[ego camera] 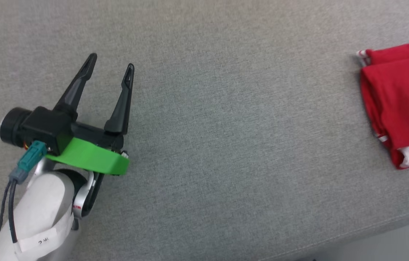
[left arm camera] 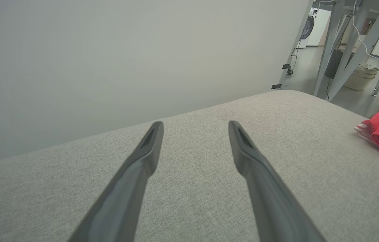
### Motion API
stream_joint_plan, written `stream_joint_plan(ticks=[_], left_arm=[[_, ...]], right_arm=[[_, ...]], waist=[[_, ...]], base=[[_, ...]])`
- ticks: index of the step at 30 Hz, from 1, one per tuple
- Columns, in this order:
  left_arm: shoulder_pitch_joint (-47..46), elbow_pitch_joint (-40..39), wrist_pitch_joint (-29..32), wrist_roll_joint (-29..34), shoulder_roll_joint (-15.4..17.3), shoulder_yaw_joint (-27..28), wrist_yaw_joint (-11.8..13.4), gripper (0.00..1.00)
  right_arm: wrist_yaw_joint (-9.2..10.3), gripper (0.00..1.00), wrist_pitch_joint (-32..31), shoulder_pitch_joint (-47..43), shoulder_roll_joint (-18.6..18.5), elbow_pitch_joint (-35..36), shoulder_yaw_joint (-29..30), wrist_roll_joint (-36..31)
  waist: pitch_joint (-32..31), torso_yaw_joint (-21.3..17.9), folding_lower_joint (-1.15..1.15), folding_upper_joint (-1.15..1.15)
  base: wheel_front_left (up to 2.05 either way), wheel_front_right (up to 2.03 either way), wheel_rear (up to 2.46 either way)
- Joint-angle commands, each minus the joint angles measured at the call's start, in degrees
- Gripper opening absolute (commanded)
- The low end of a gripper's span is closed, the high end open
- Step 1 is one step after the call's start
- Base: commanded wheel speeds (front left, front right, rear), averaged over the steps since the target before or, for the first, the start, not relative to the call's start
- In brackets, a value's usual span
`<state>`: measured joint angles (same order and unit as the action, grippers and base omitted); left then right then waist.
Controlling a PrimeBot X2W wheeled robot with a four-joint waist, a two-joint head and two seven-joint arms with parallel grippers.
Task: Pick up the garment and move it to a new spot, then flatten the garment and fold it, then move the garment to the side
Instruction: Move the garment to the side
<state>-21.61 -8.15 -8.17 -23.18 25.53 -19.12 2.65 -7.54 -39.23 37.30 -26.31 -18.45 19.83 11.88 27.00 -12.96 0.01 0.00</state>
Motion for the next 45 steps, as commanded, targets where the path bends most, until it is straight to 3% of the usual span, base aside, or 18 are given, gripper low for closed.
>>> stream_joint_plan(ticks=[1,12,13,14,21,28,36,42,43,45], left_arm=[[-1.77,-0.49,0.09,0.76,0.73,0.02,-0.57,1.0],[-6.99,-0.48,-0.36,2.15,0.69,-1.31,-1.76,1.0],[-7.15,-0.23,-0.54,2.07,0.53,-1.39,-1.79,1.0],[-7.27,0.2,-0.87,1.99,0.32,-1.42,-1.75,1.0],[-6.91,2.88,-2.73,1.49,-0.65,-1.58,-1.48,1.0],[-4.6,6.96,-4.52,0.39,-2.46,-1.59,-0.58,1.0],[1.55,11.71,-5.88,-1.69,-4.49,-0.93,0.87,1.0],[5.5,14.64,-6.32,-2.87,-5.62,-0.09,2.12,1.0],[7.16,15.99,-6.49,-3.59,-6.14,0.66,2.51,1.0],[8.15,16.7,-6.58,-3.93,-6.57,1.06,2.78,1.0]], right_arm=[[0.05,0.0,0.69,1.64,-0.6,0.5,1.17,-1.01],[0.05,0.0,2.81,5.33,1.46,-3.08,8.86,-7.1],[0.05,0.19,3.21,5.32,1.72,-3.49,8.81,-7.44],[0.05,1.0,3.95,5.47,2.14,-4.06,9.07,-7.33],[0.05,1.0,9.11,5.1,1.53,-6.54,10.65,-10.65],[0.05,1.0,23.22,3.3,0.71,-7.61,10.38,-14.16],[0.05,1.0,36.48,-3.6,2.19,-9.85,4.08,-8.46],[0.05,1.0,43.42,-11.31,7.05,-6.69,-0.63,-4.71],[0.05,1.0,45.01,-15.46,10.81,-3.42,-2.36,-4.32],[0.05,1.0,45.52,-18.21,13.78,-0.72,-3.6,-4.3]], waist=[[4.76,0.67,-0.01,0.0],[10.2,2.61,-0.01,0.0],[10.25,2.82,-0.01,0.0],[10.19,3.12,-0.01,0.0],[7.61,5.06,-0.01,0.0],[0.77,6.91,-0.01,0.0],[-9.13,8.8,-0.01,0.0],[-14.37,10.35,-0.01,0.0],[-16.53,10.97,-0.01,0.0],[-17.84,11.51,-0.01,0.0]], base=[[0.0,0.0,0.0],[0.0,0.0,0.0],[0.0,0.0,0.0],[0.0,0.0,0.0],[0.0,0.0,0.0],[0.0,0.0,0.0],[0.0,0.0,0.0],[0.0,0.0,0.0],[0.0,0.0,0.0],[0.0,0.0,0.0]])
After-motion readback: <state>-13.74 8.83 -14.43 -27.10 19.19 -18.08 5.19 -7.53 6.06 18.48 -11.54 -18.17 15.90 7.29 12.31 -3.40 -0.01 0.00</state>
